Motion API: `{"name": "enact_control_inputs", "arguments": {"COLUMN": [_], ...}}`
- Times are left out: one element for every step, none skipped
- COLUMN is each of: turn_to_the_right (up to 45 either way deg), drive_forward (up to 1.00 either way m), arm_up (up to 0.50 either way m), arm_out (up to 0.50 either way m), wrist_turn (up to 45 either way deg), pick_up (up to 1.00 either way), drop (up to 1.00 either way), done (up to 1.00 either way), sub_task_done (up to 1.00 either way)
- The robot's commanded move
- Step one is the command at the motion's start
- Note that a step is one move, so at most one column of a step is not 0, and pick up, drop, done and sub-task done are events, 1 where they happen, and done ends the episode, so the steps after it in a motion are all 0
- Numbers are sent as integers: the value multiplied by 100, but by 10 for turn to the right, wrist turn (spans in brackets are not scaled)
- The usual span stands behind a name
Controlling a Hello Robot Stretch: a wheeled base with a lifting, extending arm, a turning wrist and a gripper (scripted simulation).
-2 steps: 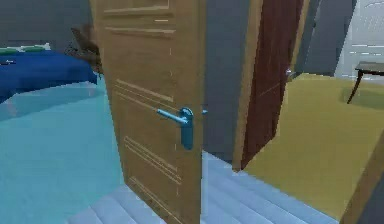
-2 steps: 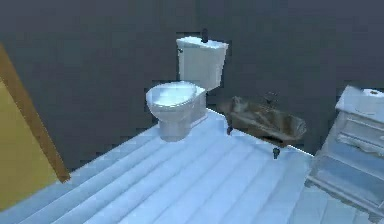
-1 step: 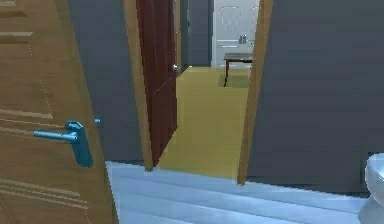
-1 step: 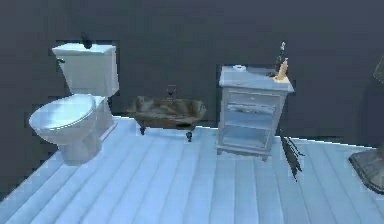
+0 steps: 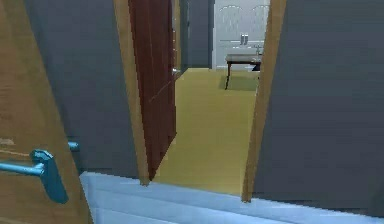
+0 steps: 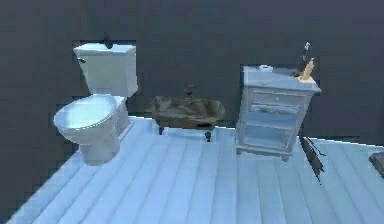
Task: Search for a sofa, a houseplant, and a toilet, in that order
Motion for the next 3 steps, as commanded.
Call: {"name": "enact_control_inputs", "arguments": {"turn_to_the_right": [0,30,0], "drive_forward": [100,0,65], "arm_up": [0,0,0], "arm_out": [0,0,0], "wrist_turn": [0,0,0], "pick_up": [0,0,0], "drop": [0,0,0], "done": [0,0,0], "sub_task_done": [0,0,0]}}
